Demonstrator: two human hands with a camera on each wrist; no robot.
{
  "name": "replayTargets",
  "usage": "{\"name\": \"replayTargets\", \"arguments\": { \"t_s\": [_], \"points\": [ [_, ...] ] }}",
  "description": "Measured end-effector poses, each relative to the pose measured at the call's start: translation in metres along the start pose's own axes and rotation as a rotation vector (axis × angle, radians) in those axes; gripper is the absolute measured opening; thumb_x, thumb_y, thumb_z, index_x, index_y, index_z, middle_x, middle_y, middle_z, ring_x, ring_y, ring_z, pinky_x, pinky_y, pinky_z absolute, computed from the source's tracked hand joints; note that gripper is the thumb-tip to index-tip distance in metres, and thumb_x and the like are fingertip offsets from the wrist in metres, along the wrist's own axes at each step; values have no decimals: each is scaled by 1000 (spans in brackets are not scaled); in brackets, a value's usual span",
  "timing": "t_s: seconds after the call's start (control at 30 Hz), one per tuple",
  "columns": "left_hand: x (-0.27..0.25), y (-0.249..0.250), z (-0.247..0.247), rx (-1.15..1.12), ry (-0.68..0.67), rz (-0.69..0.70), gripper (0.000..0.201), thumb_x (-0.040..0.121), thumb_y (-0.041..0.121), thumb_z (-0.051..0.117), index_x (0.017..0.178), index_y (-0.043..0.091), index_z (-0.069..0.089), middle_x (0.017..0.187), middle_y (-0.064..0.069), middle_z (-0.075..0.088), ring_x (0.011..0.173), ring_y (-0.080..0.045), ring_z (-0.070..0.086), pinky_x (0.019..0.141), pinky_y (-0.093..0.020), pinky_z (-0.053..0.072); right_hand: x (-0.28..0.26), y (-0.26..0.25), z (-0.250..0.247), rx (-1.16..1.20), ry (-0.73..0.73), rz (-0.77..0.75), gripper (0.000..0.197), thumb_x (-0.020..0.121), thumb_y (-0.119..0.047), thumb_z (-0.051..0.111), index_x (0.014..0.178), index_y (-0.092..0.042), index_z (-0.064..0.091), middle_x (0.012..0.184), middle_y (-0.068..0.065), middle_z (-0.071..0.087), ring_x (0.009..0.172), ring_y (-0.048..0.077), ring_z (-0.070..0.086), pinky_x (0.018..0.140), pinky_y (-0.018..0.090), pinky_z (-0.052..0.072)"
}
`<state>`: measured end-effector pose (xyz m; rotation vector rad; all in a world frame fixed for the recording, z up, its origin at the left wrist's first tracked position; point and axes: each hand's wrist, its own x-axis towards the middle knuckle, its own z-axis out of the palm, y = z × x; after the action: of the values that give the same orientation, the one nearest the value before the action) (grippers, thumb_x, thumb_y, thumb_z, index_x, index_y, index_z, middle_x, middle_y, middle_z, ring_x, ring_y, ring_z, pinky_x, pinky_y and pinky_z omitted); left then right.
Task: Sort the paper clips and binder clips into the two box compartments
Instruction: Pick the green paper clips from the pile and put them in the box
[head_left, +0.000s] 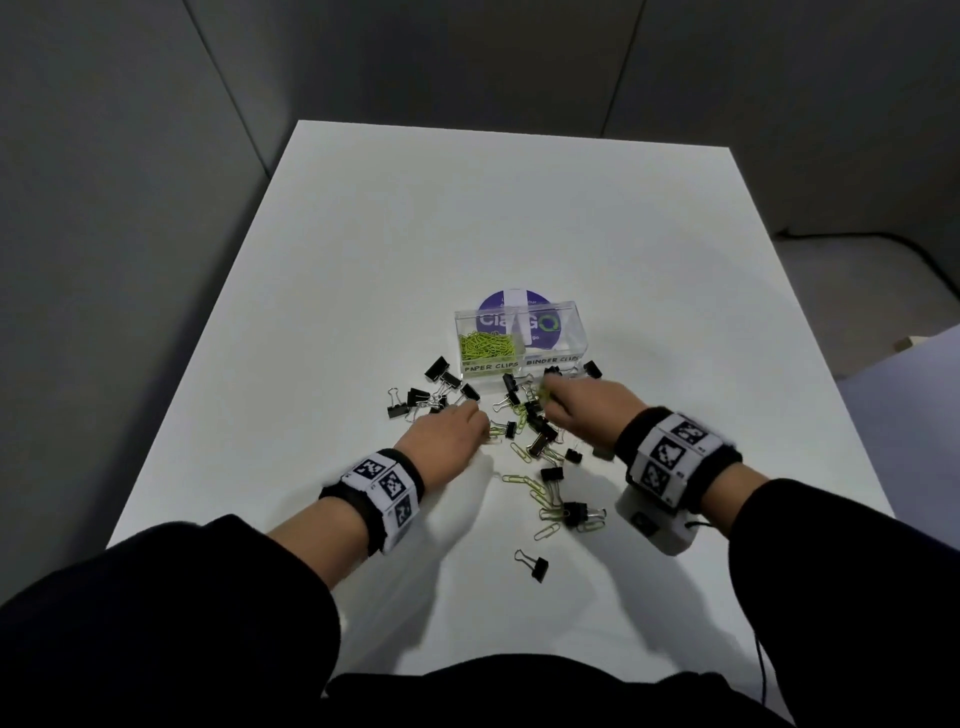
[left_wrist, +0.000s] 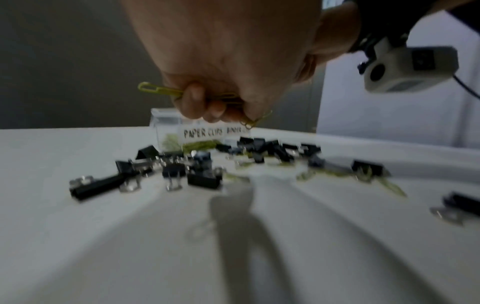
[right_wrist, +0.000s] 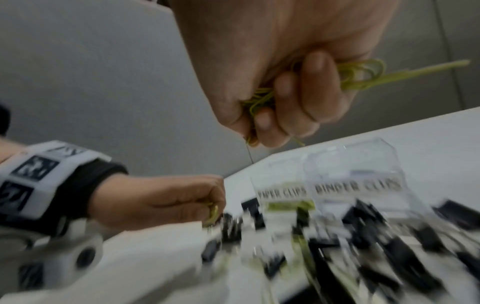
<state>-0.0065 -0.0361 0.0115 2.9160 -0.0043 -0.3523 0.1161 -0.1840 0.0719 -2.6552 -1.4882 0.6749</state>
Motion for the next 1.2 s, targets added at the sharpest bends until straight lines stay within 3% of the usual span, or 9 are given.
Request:
{"name": "replayTargets", "arguments": {
  "t_s": [0.13, 0.3, 0.47, 0.6, 0.8, 0.87, 0.97, 1.03, 1.2],
  "points": [
    [1, -15, -25, -74, 87, -64, 17, 98, 19, 37, 109, 10, 48, 107, -6, 52, 86, -25, 53, 61, -31, 34, 31, -9, -32, 16, 113, -10, 22, 99, -25, 29, 92, -11, 44, 61, -5, 39, 56, 16, 41, 49, 25, 29],
    [4, -25, -52, -112, 42, -162, 11, 98, 18, 31, 91, 17, 40, 72, 2, 44, 65, -25, 42, 58, -29, 27, 94, -27, -48, -298, -78, 53, 26, 95, -20, 32, 76, -12, 47, 68, -1, 48, 64, 16, 51, 62, 28, 44],
    [10, -40, -52, -114, -20, -167, 18, 100, 23, 30, 98, 14, 46, 81, -4, 53, 70, -24, 47, 61, -31, 33, 137, -35, -37, -417, -231, 58, 24, 94, -12, 41, 110, -6, 57, 110, 8, 64, 94, 26, 62, 67, 34, 44],
    [16, -56, -51, -159, -93, -145, 22, 100, 23, 33, 107, 11, 50, 99, -7, 62, 84, -26, 56, 66, -32, 37, 150, -30, -44, -214, -134, 61, 24, 94, -24, 43, 104, -5, 56, 100, 10, 61, 80, 24, 50, 69, 31, 41],
    [39, -74, -63, -175, -118, -118, 22, 98, 22, 33, 103, 11, 51, 100, -8, 63, 86, -27, 57, 69, -34, 41, 155, -27, -42, 468, 73, 55, 20, 96, -22, 41, 84, -7, 46, 85, 10, 51, 79, 21, 44, 63, 28, 30],
    [46, -74, -66, -131, -156, -72, 20, 98, 23, 34, 100, 12, 51, 99, -9, 63, 84, -26, 55, 67, -33, 39, 154, -24, -31, 460, 17, 34, 15, 93, -19, 46, 88, -6, 52, 90, 13, 58, 83, 22, 49, 66, 28, 36],
    [53, -67, -70, -81, -256, -17, 20, 97, 24, 37, 103, 13, 51, 99, -7, 61, 84, -24, 53, 67, -31, 36, 145, -14, -23, 338, -94, -17, 27, 91, -17, 50, 114, -5, 57, 116, 13, 62, 105, 25, 57, 86, 31, 43],
    [58, -63, -75, -82, -270, 13, 20, 97, 23, 38, 105, 12, 52, 98, -8, 61, 86, -26, 56, 69, -31, 38, 135, -5, -27, 374, -55, -18, 32, 92, -17, 50, 122, -9, 55, 125, 9, 60, 112, 23, 57, 94, 31, 42],
    [89, -54, -92, -206, -119, 10, 19, 98, 20, 38, 106, 9, 51, 93, -7, 58, 75, -20, 49, 66, -29, 35, 101, 26, -34, 516, 196, 47, 24, 93, -12, 48, 113, -8, 60, 111, 10, 65, 86, 16, 55, 79, 25, 41]
  ]
}}
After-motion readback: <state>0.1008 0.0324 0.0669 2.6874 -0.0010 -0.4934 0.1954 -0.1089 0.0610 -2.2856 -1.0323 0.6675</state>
